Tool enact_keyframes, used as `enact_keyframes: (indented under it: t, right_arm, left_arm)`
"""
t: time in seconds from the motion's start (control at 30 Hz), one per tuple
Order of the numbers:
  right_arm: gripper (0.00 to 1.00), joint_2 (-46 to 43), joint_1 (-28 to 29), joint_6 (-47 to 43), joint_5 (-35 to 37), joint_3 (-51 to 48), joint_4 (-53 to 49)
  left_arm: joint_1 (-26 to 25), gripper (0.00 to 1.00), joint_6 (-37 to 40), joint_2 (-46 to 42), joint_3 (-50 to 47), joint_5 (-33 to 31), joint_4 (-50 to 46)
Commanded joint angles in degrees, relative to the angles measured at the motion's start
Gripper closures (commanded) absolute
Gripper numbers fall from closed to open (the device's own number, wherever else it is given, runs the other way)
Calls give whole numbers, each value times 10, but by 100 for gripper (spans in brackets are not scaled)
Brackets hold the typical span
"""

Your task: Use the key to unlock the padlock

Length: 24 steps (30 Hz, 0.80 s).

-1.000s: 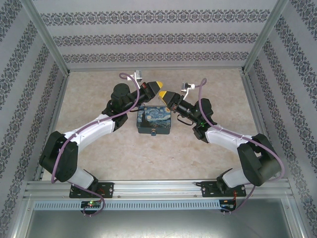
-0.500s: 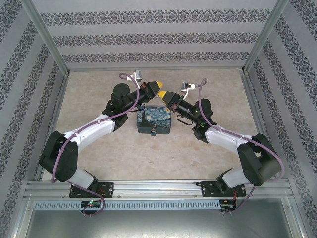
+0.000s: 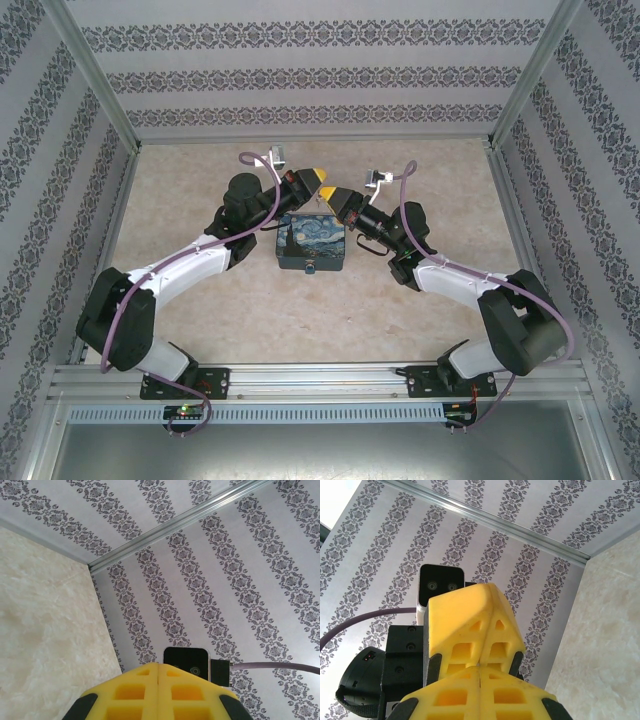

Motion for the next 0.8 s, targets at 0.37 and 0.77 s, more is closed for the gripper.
enact_keyframes:
  t: [0.37,0.77]
  right_arm:
    - [100,10,-4,13,36,-11,14]
    - [100,-4,-17,10,17,-33,10]
  left_arm:
    - [-4,95,2,-32,-6,-16,20]
    - [2,17,17,-64,-11,-48,-45]
